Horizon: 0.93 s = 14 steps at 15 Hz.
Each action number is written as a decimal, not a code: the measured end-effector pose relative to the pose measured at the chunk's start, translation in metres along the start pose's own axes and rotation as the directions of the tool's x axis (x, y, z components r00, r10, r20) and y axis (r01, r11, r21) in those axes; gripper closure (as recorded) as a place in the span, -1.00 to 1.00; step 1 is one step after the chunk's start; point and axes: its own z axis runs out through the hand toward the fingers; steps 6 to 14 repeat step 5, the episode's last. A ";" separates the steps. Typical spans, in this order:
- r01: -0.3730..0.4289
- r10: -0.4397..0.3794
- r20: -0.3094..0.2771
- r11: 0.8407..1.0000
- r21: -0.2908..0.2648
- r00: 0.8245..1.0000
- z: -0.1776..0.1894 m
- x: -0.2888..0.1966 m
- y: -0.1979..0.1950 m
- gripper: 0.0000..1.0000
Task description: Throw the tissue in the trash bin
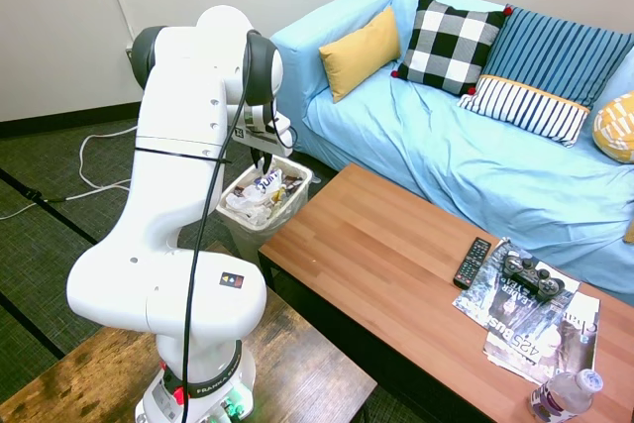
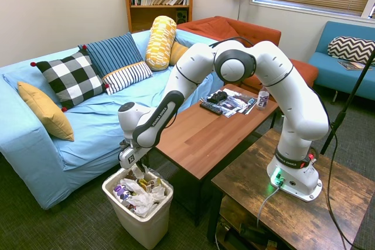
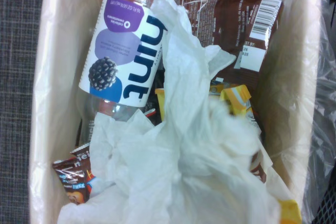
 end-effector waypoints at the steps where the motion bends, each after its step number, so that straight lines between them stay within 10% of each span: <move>1: 0.000 0.000 0.000 1.000 -0.002 1.000 -0.001 0.000 0.000 -1.00; 14: 0.000 0.000 0.001 1.000 -0.004 1.000 -0.001 0.001 -0.001 -1.00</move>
